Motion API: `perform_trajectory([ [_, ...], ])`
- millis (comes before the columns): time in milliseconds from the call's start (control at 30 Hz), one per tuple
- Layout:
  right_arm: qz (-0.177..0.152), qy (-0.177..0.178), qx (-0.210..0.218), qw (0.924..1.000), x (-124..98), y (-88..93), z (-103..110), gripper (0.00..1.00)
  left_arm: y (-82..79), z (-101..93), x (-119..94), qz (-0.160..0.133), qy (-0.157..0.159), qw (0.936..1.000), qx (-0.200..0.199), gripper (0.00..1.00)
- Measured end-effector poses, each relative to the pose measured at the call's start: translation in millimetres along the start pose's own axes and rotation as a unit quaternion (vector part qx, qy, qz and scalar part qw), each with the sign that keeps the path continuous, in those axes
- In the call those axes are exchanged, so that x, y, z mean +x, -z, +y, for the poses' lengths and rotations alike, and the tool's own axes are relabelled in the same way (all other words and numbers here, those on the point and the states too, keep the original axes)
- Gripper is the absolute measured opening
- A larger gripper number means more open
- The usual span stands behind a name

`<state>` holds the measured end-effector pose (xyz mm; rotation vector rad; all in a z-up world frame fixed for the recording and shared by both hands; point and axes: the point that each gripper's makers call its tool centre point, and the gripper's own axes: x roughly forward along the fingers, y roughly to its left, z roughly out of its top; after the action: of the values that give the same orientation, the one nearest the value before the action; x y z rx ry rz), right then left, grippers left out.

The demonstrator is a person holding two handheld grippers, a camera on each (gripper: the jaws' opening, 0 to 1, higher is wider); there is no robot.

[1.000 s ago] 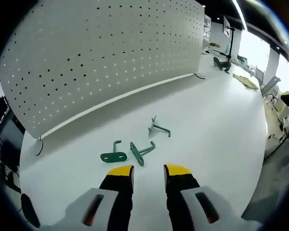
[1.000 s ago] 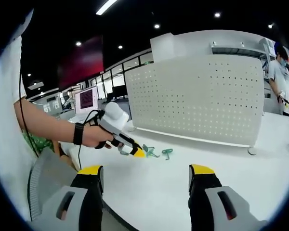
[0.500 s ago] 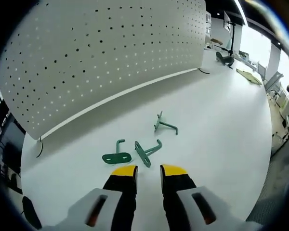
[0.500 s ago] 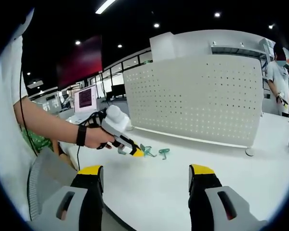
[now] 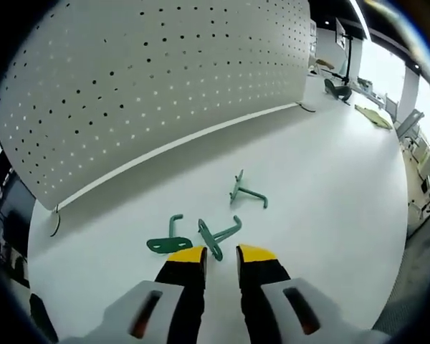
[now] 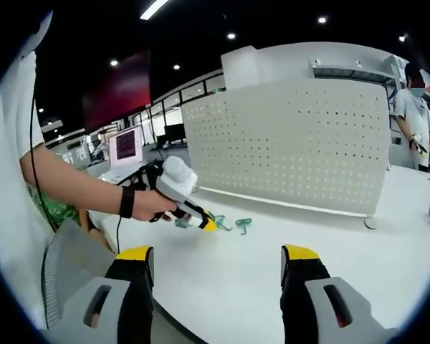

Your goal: Insert the hook assembly into the mounting plate slot until the hook locks in place.

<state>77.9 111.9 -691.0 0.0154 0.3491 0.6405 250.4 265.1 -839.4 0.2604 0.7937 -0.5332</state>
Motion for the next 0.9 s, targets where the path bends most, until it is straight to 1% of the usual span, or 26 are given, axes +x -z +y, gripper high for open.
perform_trajectory([
  [233,0.001,0.001,0.000,1.0000,0.2,-0.9,-0.7,0.73,0.0,1.6,2.5,0.002,-0.002,1.0000,-0.002,0.16],
  [300,0.003,0.001,0.000,1.0000,0.0,0.3,-0.9,0.73,2.0,0.9,4.6,0.007,0.002,1.0000,-0.001,0.16],
  [400,0.004,0.002,0.002,1.0000,-0.3,1.0,-1.2,0.73,2.3,4.5,5.4,0.006,-0.005,1.0000,-0.001,0.12],
  [467,0.003,0.002,0.002,1.0000,-0.2,0.4,-1.3,0.73,2.6,3.1,7.1,0.009,0.004,0.9998,-0.018,0.13],
  [733,0.004,0.005,0.004,1.0000,-0.6,0.4,-2.8,0.73,2.7,7.1,9.3,0.011,-0.002,0.9997,-0.024,0.08],
  [900,0.005,0.004,0.003,1.0000,-1.7,1.0,-2.3,0.73,4.2,8.9,9.3,0.012,-0.001,0.9993,-0.035,0.07],
])
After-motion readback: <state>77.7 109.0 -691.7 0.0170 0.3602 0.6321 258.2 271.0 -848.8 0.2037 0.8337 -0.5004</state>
